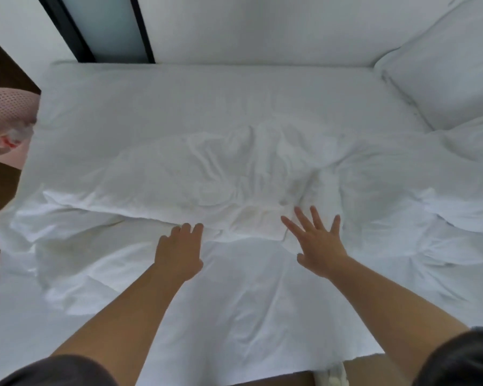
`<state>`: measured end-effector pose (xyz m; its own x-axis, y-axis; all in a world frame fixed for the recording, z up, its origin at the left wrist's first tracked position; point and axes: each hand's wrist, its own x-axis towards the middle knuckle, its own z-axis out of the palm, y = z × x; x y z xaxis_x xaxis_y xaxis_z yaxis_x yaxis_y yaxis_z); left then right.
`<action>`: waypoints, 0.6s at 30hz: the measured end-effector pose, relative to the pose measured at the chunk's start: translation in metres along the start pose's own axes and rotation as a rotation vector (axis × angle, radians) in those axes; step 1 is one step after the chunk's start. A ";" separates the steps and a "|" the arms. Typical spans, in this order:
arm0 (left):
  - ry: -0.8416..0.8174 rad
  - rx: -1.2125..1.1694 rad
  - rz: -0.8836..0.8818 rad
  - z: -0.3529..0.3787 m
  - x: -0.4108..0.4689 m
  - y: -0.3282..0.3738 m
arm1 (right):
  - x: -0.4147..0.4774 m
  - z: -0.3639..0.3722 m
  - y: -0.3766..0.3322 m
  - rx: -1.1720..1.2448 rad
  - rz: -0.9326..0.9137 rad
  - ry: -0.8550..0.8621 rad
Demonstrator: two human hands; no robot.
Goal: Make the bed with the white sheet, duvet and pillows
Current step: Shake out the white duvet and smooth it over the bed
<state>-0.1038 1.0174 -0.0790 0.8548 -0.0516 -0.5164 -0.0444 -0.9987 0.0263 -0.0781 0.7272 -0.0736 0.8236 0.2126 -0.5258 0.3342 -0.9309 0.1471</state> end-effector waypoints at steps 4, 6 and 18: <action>0.039 -0.022 0.044 -0.027 0.005 0.101 | -0.031 0.008 0.105 -0.027 0.038 0.011; 0.054 -0.014 0.052 -0.037 0.006 0.153 | -0.046 0.016 0.155 -0.027 0.038 0.009; 0.066 0.113 0.182 -0.087 0.020 0.376 | -0.122 0.057 0.375 0.007 0.145 -0.037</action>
<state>-0.0587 0.6413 -0.0052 0.8592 -0.2345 -0.4548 -0.2554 -0.9667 0.0161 -0.0795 0.3347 -0.0021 0.8456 0.0651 -0.5299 0.2100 -0.9531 0.2181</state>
